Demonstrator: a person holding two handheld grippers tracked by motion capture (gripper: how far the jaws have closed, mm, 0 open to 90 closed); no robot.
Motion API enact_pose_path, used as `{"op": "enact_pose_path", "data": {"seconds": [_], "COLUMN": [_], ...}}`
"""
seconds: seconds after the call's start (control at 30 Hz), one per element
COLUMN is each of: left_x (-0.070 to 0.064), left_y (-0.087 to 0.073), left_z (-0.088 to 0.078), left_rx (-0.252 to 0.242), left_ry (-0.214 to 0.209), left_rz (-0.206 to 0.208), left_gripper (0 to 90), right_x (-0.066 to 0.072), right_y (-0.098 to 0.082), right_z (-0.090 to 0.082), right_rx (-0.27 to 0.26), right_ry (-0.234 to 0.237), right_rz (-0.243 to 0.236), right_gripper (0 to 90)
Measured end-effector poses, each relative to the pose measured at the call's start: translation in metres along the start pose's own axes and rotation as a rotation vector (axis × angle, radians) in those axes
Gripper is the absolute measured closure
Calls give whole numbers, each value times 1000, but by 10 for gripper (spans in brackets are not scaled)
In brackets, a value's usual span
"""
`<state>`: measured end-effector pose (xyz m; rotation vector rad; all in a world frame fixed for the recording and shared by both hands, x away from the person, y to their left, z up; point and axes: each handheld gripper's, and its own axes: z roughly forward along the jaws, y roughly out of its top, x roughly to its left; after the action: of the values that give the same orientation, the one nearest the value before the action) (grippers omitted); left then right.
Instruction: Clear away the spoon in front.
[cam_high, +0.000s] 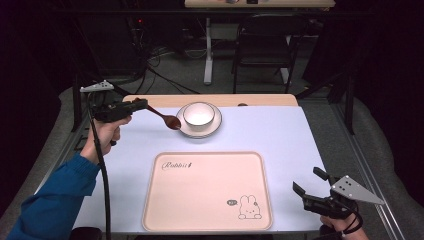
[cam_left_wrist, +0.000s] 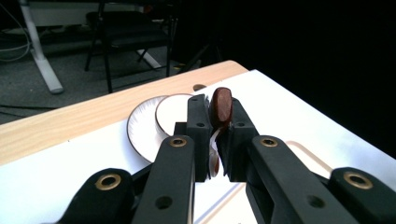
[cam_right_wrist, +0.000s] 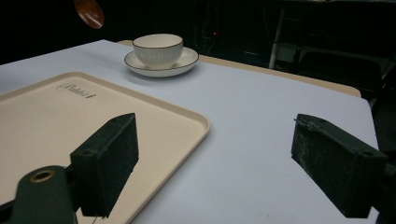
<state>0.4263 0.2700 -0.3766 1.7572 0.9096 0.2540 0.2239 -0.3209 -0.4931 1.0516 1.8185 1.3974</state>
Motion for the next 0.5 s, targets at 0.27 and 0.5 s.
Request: {"op": "enact_pose_path", "data": {"seconds": [0.27, 0.5], "left_x": [-5, -8], "left_y": [-6, -9], "left_z": [-12, -16], "left_rx": [55, 104], "left_ry": [-33, -59], "left_rz": [23, 43], "left_gripper": [837, 837], "right_x": [0, 0], "right_y": [0, 0], "right_z": [0, 0], "right_rx": [-1, -2], "right_ry": [-1, 0], "right_rz": [-4, -5], "right_gripper": [140, 140]}}
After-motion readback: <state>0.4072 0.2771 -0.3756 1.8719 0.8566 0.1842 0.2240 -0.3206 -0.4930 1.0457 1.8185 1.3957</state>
